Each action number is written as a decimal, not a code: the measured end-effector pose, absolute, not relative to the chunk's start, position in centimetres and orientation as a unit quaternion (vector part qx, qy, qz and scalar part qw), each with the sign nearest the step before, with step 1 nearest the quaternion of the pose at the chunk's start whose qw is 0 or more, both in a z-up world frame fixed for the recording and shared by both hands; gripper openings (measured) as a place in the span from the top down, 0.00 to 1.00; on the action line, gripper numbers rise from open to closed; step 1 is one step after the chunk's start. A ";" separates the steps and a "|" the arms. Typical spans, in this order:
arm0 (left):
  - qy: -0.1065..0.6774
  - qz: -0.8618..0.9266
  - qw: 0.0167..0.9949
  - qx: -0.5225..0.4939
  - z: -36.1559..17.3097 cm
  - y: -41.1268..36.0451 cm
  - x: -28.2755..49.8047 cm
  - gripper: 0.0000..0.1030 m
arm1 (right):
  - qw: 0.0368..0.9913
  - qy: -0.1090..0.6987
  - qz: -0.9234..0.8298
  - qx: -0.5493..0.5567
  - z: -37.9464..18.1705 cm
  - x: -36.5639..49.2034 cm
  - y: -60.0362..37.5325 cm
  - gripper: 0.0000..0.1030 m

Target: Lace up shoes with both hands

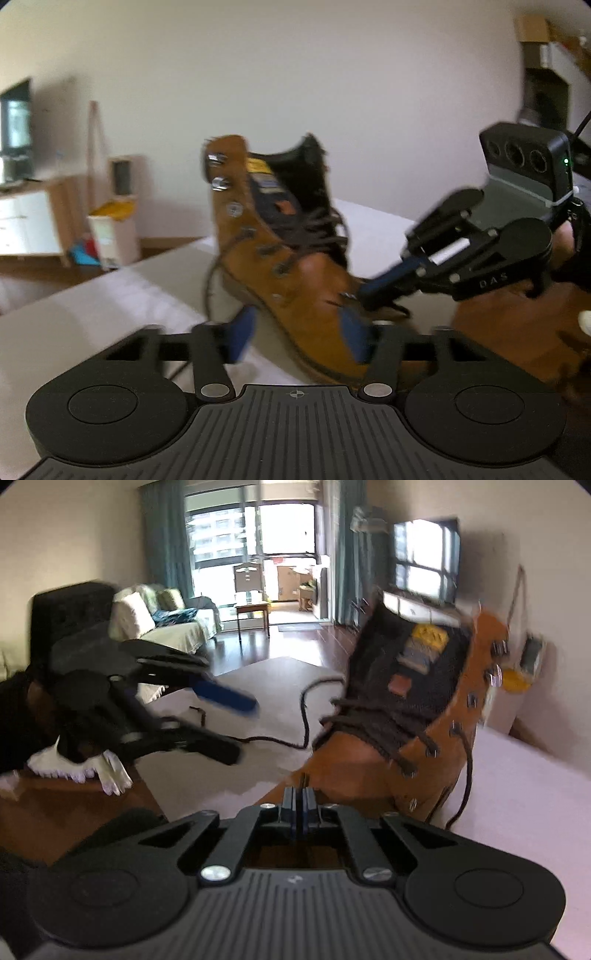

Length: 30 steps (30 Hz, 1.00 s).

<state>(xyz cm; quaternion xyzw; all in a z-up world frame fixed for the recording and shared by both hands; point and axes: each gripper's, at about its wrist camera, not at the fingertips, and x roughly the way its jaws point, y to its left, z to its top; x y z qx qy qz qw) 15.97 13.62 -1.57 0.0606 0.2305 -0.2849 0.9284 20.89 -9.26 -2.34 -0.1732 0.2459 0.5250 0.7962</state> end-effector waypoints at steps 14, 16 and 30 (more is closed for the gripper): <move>0.199 -0.459 0.823 0.269 0.0 10.0 15.8 0.75 | 0.715 0.114 0.573 -0.383 -1.6 14.6 -8.3 0.96; 0.205 -0.472 0.810 0.280 -0.1 9.4 15.7 0.85 | 0.710 0.107 0.574 -0.394 -1.8 14.3 -8.2 0.96; 0.208 -0.391 0.856 0.264 -0.6 10.1 14.2 0.98 | 0.815 0.257 0.506 -0.116 -2.2 19.5 -11.5 0.81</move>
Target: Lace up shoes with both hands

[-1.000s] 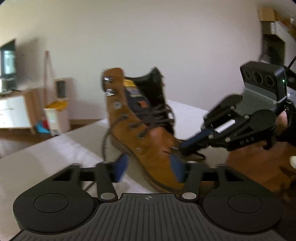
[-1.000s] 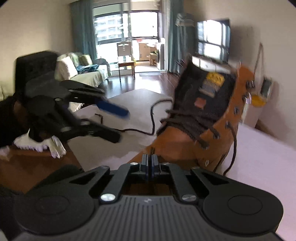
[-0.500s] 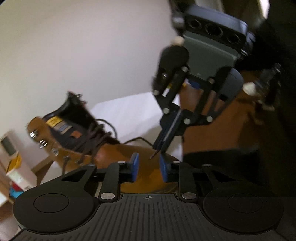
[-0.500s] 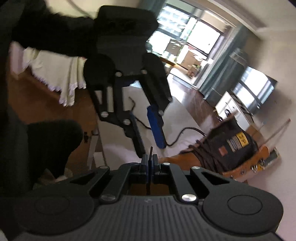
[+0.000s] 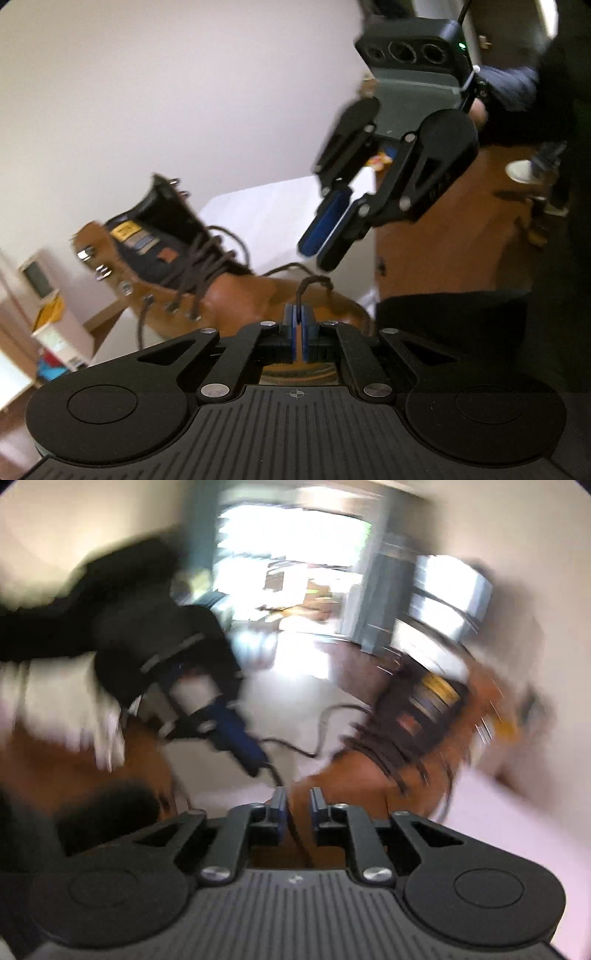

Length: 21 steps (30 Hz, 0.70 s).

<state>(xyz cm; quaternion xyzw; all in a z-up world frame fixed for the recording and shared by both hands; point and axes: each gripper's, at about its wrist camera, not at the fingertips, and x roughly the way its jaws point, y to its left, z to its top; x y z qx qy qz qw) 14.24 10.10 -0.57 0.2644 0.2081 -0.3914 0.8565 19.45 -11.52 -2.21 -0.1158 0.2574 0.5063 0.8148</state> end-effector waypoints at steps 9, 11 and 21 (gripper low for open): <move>0.235 -0.323 0.878 0.263 0.0 8.4 12.9 0.98 | 0.758 0.385 0.451 0.272 -6.4 19.7 -14.9 0.74; 0.231 -0.326 0.877 0.266 0.4 7.9 12.1 0.98 | 0.739 0.397 0.445 0.312 -7.4 19.4 -14.8 0.69; 0.226 -0.324 0.875 0.279 0.7 7.0 9.8 0.98 | 0.666 0.412 0.405 0.472 -11.3 19.2 -15.0 0.67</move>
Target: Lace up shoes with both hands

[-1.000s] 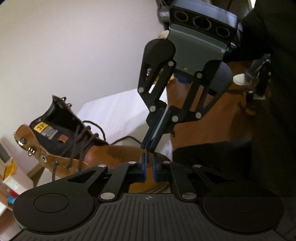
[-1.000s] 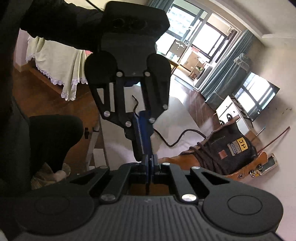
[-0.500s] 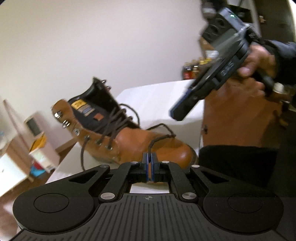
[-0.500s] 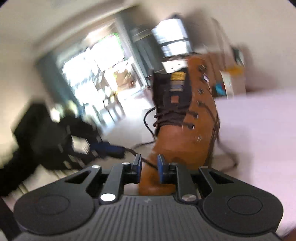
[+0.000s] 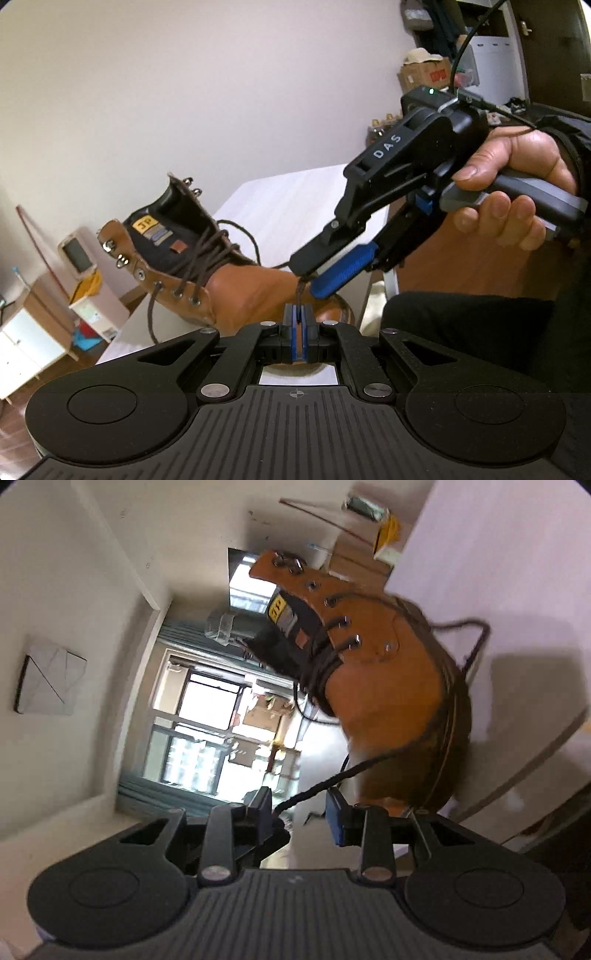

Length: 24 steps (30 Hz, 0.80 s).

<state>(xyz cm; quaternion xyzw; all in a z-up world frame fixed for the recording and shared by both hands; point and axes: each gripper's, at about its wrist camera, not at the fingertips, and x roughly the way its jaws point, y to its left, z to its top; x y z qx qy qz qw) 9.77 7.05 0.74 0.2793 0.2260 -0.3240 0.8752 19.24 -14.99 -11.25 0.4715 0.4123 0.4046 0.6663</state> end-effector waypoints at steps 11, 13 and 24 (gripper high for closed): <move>0.230 -0.331 0.872 0.276 0.1 6.3 9.0 0.98 | 0.652 0.402 0.413 0.493 -11.6 18.4 -16.1 0.97; 0.234 -0.328 0.874 0.271 0.0 6.3 9.0 0.97 | 0.662 0.391 0.415 0.486 -11.1 18.1 -16.3 0.97; 0.180 -0.336 0.897 0.223 2.9 14.0 14.9 0.82 | 0.720 0.338 0.392 0.463 -6.7 23.8 -16.0 0.97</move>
